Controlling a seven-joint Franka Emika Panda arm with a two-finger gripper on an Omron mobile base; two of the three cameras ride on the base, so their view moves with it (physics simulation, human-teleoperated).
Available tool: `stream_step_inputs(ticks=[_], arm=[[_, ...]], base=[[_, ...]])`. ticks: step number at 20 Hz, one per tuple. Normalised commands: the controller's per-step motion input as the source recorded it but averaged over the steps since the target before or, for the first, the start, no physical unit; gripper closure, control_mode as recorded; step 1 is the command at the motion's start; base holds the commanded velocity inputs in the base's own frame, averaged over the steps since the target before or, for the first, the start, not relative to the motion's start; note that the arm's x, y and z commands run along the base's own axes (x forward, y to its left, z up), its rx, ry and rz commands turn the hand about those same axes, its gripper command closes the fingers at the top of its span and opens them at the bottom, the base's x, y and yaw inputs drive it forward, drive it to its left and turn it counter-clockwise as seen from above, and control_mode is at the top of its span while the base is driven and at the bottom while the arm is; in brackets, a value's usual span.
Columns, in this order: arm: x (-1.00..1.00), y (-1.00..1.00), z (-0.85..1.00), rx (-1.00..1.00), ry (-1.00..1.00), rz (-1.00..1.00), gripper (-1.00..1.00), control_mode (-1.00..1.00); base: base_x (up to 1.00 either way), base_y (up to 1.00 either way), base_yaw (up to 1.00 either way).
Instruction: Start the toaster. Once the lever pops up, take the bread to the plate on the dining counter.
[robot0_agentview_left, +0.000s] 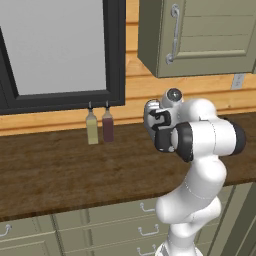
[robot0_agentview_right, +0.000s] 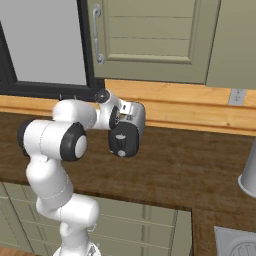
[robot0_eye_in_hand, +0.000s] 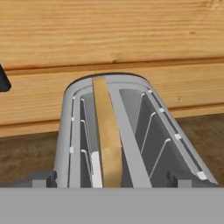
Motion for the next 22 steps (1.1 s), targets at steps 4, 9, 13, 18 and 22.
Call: stream_step_inputs(ticks=[4,9,13,18,22], arm=[[0.17,0.00,-0.07,0.00,0.00,0.00,-1.00,-1.00],[0.18,0.00,-0.08,0.00,0.00,0.00,1.00,-1.00],[0.14,0.00,-0.09,0.00,0.00,0.00,1.00,-1.00],[0.05,0.00,-0.08,0.00,0.00,0.00,1.00,-1.00],[0.00,-0.05,0.03,0.00,-0.10,0.00,1.00,-1.00]], base=[[0.00,0.00,0.00],[0.00,0.00,0.00],[0.00,0.00,0.00],[0.00,0.00,0.00],[0.00,0.00,0.00]])
